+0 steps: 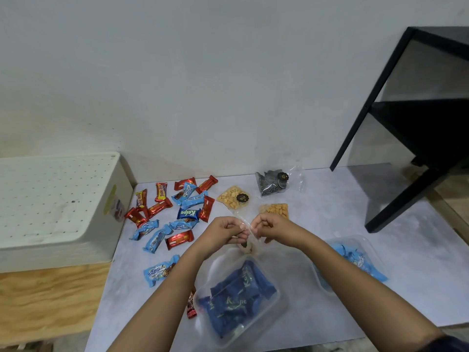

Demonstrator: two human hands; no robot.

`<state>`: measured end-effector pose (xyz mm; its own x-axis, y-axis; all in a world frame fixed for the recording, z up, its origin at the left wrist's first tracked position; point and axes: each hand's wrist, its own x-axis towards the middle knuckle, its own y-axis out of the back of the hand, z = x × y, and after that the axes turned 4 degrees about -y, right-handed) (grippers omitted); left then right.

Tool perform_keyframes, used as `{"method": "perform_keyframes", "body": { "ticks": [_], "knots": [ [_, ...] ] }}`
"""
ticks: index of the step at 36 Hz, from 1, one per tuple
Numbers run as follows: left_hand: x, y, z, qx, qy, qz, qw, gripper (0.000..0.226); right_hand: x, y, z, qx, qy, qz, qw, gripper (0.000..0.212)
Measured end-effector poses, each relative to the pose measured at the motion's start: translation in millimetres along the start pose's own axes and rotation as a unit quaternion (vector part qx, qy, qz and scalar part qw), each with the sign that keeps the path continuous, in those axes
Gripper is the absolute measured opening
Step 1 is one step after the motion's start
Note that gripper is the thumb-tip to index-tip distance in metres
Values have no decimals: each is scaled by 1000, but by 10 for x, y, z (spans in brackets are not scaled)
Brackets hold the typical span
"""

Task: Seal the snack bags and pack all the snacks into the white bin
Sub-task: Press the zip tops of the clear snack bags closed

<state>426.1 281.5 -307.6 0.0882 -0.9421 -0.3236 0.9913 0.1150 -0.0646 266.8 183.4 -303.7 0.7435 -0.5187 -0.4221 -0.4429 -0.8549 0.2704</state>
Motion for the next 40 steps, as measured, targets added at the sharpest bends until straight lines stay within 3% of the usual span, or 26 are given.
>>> {"method": "perform_keyframes", "body": {
  "ticks": [14,20,25,27,30,34,37,40],
  "knots": [
    [-23,14,49,26,7,4,1000,22,-72,48,-75,23,-24,8,999,13],
    [21,12,14,-25,-1,49,998,16,-56,-50,-151,-44,29,92,994,6],
    [32,-9,-50,-13,-12,84,996,15,-38,-99,-157,-172,44,104,979,29],
    [42,-19,-137,51,-40,131,989,24,-17,-110,-127,-179,45,125,975,25],
    [32,-12,-301,153,-65,190,968,66,12,-114,-81,-167,47,152,973,19],
    [-14,1,-443,148,-77,149,975,86,14,-135,-85,-151,46,169,973,18],
    [6,-52,-464,128,-98,155,975,81,3,-149,-91,-120,53,182,974,22],
    [41,-85,-449,132,-132,202,961,62,-24,-122,-96,-101,75,212,969,20]
  ]
}}
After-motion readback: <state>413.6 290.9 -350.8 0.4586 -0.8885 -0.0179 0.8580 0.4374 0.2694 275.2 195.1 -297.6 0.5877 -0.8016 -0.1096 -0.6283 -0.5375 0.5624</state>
